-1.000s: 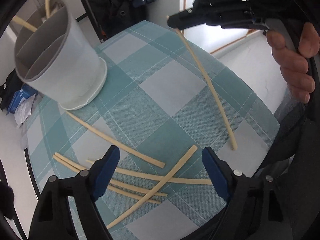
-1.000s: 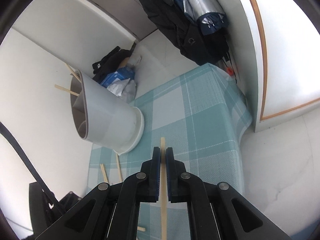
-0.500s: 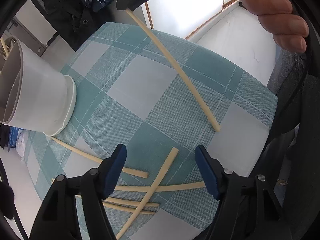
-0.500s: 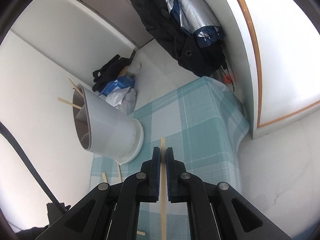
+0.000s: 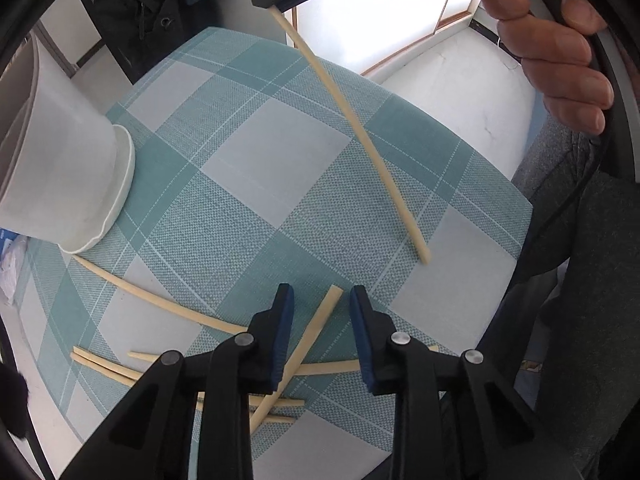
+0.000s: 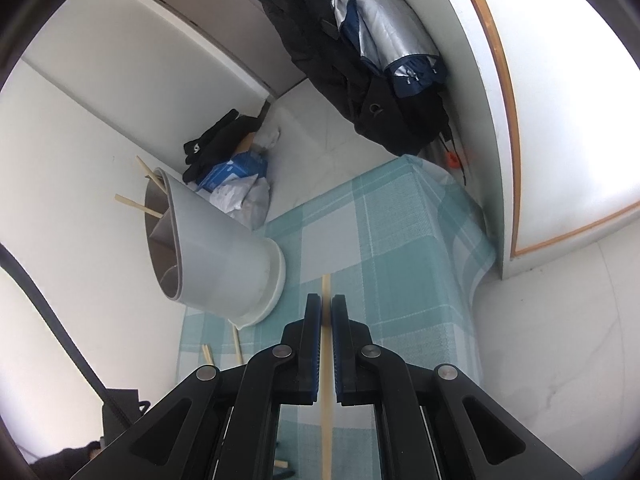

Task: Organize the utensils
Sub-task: 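Grasp another wooden chopstick with the left tool while the right tool holds its chopstick, then lift both chopsticks up over the white holder with both tools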

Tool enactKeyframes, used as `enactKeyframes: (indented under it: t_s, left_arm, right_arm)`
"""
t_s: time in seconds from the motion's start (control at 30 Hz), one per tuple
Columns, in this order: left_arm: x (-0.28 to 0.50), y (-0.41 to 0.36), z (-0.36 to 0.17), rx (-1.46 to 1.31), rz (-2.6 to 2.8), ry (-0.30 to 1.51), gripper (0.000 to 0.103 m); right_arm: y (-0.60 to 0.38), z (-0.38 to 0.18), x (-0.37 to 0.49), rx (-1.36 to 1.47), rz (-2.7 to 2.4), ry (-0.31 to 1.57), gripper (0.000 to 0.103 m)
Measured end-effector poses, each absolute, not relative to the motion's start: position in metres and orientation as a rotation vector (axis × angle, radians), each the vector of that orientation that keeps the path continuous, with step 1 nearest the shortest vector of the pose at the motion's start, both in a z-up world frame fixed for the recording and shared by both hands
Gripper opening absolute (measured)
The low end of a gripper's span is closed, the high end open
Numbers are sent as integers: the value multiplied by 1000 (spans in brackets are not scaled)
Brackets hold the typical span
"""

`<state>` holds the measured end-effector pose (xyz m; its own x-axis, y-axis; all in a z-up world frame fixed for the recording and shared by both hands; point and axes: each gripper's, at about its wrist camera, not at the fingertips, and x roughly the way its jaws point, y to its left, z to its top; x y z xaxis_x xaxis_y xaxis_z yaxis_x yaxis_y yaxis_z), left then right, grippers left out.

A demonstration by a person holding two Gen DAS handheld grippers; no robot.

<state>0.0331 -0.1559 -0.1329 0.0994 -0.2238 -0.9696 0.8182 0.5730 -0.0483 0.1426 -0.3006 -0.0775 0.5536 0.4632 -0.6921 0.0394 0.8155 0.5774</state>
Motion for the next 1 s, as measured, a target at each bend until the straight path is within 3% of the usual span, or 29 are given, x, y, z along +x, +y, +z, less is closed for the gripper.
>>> enactKeyframes:
  t_s: [0.07, 0.1, 0.2, 0.53, 0.8, 1.0]
  left_arm:
    - [42, -158, -132, 580, -852, 1250, 21]
    - [42, -159, -132, 582, -849, 1247, 13]
    - [39, -155, -129, 605, -859, 1201, 4]
    - [67, -137, -109, 378, -686, 1179, 4]
    - [79, -84, -50, 3, -509, 979, 3]
    - [84, -56, -20, -132, -424, 839, 3]
  right_arm:
    - [-300, -78, 143, 589, 267, 967, 5]
    - [-300, -78, 143, 588, 267, 967, 5]
    - [-299, -78, 143, 581, 263, 964, 5]
    - [-296, -79, 142, 569, 256, 972, 5]
    - [-281, -66, 134, 502, 296, 913, 5]
    - [-267, -55, 122, 447, 321, 855, 5]
